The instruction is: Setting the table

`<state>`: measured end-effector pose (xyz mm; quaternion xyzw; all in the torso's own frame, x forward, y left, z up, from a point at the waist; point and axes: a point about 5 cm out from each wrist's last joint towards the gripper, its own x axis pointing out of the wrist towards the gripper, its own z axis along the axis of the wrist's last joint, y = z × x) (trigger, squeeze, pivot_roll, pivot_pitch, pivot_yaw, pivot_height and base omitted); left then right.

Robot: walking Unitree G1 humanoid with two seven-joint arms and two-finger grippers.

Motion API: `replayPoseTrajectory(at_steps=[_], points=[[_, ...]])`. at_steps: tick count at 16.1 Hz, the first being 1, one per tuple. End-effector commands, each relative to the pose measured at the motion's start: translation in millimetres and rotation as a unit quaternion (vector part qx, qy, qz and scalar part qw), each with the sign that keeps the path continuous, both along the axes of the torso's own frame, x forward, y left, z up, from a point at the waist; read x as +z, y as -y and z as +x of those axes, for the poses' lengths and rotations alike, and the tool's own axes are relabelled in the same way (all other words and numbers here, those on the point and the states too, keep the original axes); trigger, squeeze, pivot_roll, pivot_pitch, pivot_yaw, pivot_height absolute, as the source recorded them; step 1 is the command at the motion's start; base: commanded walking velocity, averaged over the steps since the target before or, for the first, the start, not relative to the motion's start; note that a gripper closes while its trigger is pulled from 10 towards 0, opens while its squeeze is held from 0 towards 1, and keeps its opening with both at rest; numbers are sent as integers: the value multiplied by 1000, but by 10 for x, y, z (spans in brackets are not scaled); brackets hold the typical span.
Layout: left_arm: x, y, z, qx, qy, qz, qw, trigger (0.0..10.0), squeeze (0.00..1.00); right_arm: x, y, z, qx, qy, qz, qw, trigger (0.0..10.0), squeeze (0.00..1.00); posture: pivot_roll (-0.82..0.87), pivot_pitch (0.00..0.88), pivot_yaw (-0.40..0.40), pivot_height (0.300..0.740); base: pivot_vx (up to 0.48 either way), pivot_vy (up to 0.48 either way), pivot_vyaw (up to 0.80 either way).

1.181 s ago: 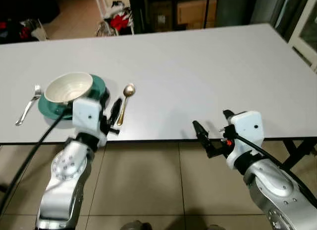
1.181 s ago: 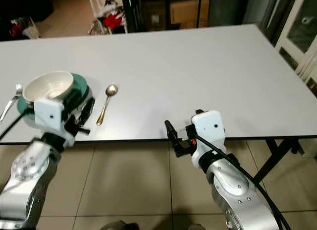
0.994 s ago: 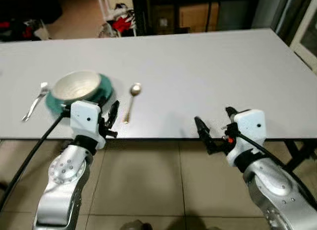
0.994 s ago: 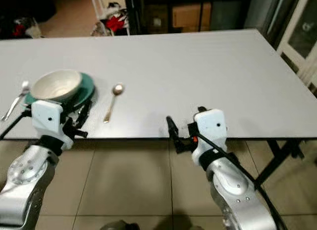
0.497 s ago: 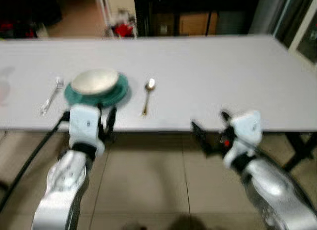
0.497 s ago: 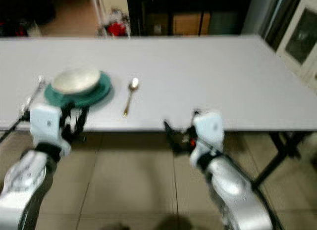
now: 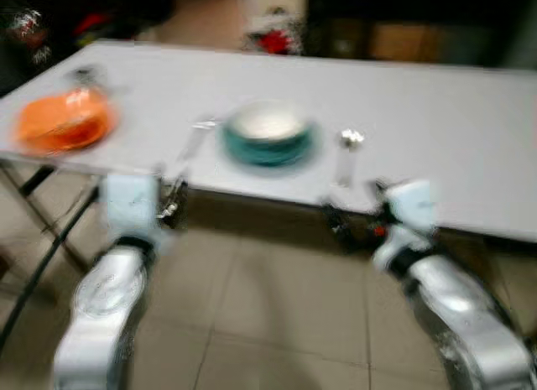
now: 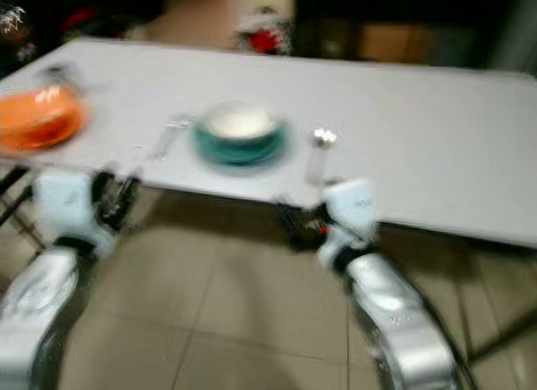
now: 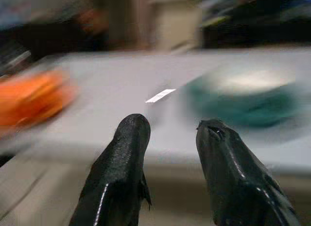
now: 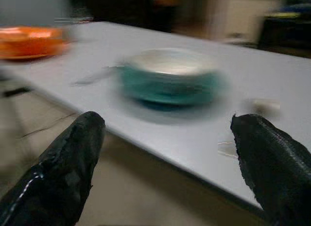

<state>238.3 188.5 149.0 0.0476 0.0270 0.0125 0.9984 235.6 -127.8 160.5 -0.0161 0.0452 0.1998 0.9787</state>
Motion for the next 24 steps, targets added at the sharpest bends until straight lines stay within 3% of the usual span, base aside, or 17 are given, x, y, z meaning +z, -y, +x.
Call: replayPoseTrajectory(at_steps=[1,7,20,24], points=[[37,74,18,-10,9,-4,1000,10000,0,11,70,26,-10,-2,-5,1000,10000,0,21,0,33,740,0,345,800],[68,105,44,-4,14,1,1000,10000,0,50,47,143,11,2,-21,1000,10000,0,32,0,7,740,0,344,800],[99,101,40,-11,17,17,1000,10000,0,40,-9,186,31,12,-16,999,10000,0,72,0,5,740,0,344,800],[103,112,32,6,24,23,999,10000,0,42,-46,249,50,18,-18,998,10000,0,98,0,-29,740,0,-360,800]])
